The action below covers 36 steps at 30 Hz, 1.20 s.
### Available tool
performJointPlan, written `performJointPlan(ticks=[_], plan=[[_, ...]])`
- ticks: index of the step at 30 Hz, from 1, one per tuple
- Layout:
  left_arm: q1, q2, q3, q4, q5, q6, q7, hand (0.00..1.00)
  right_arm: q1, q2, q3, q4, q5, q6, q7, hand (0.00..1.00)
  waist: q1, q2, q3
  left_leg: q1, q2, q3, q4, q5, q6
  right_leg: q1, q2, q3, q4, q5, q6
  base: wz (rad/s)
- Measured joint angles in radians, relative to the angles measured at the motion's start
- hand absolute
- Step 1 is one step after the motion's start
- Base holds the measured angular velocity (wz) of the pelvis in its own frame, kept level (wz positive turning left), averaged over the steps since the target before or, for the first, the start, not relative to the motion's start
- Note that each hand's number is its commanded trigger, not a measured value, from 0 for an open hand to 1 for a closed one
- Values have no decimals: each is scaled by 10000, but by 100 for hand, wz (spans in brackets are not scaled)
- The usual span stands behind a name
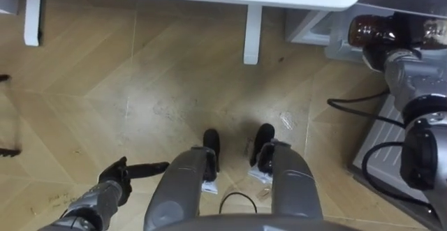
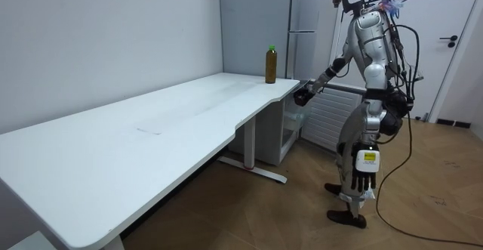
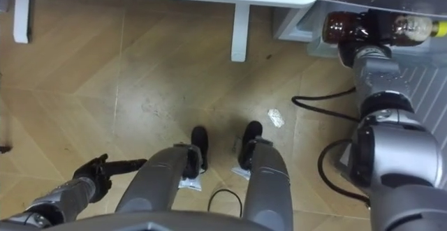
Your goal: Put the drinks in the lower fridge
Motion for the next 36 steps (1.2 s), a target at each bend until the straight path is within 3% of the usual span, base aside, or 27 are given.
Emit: performJointPlan(ticks=[1, 2, 3, 4, 13, 20, 24, 31, 36], plan=[[-1, 19, 8, -7, 5, 2, 16, 0, -113, -49, -12, 0, 28, 0, -94, 98, -29, -6, 4, -117, 0, 31, 66, -4, 7, -121, -24, 1, 88, -18, -26, 7], [0, 42, 14, -7, 5, 5, 16, 0, -240, -138, -12, 0, 57, 0, -214, 84, -29, -18, 13, -217, -2, 117, 74, -3, 10, -259, -84, -3, 216, -58, -56, 8], [-1, 53, 13, -8, 0, 5, 16, 0, -274, -196, -12, 0, 94, 0, -280, 32, -42, -18, 13, -279, -1, 131, 101, -4, 12, -317, -96, -4, 263, -69, -70, 11], [1, 85, 11, 2, -4, 5, 19, 0, -334, -274, -16, -2, 208, -12, -396, 0, -49, -18, 15, -376, 2, 152, 235, -8, 18, -398, -136, -33, 379, -126, -92, 10], [-1, 136, 16, -2, -3, -57, 17, 0, -559, -439, -116, -64, 200, -134, -1437, 0, -7, -39, 25, -528, 5, 184, 456, -7, 15, -557, -202, -34, 644, -232, -140, 3], [1, 139, 3, -2, -9, -195, 32, 0, -566, -440, -128, -262, 186, -445, -2106, 0, 22, -38, 24, -551, 9, 235, 609, -9, 18, -555, -236, -27, 739, -241, -131, 0], [3, 179, 1, -21, -10, -224, 43, 0, -566, -493, -390, -348, 184, -508, -2288, 0, 22, -29, 19, -600, 14, 182, 659, -14, 25, -559, -234, -75, 702, -255, -138, 4], [9, 205, -12, -33, -34, -275, 231, 0, -567, -557, -420, -438, 207, -936, -2815, 0, 45, -11, 7, -646, 34, 166, 679, -14, 25, -563, -234, -133, 697, -249, -145, 1], [11, 209, -18, -30, -385, -361, 304, 0, -568, -608, -419, -469, 198, -972, -2841, 0, 35, 13, -7, -648, 48, 169, 687, -14, 25, -549, -236, -171, 696, -240, -154, 0]])
